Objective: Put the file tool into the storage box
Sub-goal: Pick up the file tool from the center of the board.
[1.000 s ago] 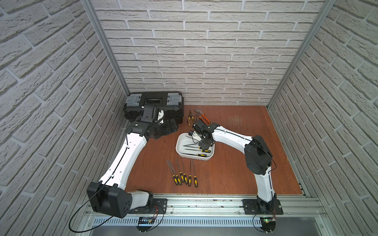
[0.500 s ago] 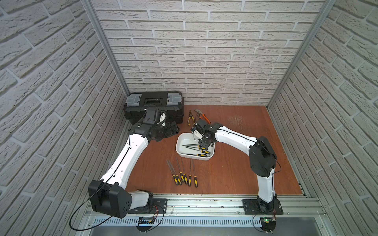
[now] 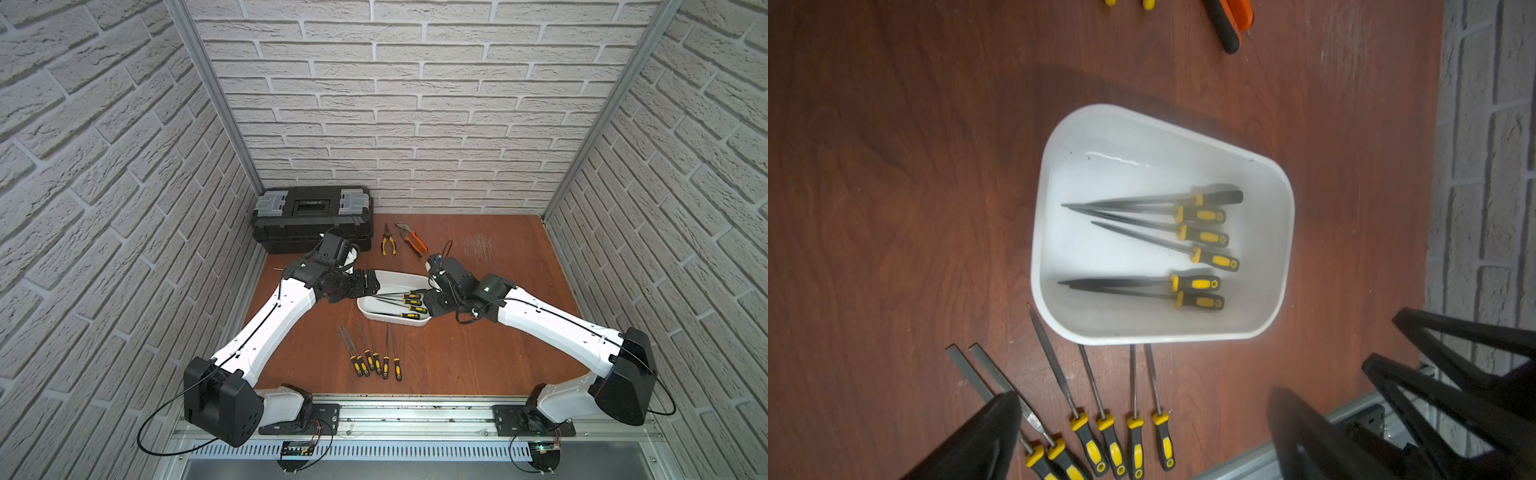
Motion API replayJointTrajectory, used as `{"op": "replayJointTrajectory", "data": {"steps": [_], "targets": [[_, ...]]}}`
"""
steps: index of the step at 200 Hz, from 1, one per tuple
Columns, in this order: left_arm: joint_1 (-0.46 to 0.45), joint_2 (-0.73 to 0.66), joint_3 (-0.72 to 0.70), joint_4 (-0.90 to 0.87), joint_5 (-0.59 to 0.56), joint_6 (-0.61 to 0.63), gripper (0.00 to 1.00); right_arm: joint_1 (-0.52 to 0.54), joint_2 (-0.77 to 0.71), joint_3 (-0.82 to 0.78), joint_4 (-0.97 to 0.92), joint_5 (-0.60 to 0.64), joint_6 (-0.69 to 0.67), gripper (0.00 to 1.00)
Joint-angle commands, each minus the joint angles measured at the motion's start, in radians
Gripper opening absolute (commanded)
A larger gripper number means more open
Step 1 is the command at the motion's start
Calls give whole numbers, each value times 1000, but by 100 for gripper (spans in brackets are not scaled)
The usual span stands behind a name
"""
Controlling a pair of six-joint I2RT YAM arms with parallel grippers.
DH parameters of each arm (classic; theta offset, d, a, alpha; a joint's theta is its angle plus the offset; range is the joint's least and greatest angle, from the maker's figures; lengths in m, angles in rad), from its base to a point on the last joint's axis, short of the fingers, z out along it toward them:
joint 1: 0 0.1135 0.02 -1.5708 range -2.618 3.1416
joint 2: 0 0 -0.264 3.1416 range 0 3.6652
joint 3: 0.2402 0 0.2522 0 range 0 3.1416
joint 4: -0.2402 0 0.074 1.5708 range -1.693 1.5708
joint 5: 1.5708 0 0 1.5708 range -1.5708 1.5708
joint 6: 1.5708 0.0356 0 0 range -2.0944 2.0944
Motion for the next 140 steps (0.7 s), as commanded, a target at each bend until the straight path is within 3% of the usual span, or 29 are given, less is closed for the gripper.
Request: {"op": "replayJointTrajectory", "data": {"steps": [1,59,88,140], "targets": [[-12,-30,-60,-6,-22,-24,98,69,-22,-95,24,-40,190,56],[14,-121,-209,66,-35,-105,98,213,82,-190,115,-126,280,65],[38,-120,-228,36,-49,-108,98,244,171,-145,130,-153,268,65],[161,-191,-265,46,-15,-151,98,282,317,-3,73,-172,200,65]]}}
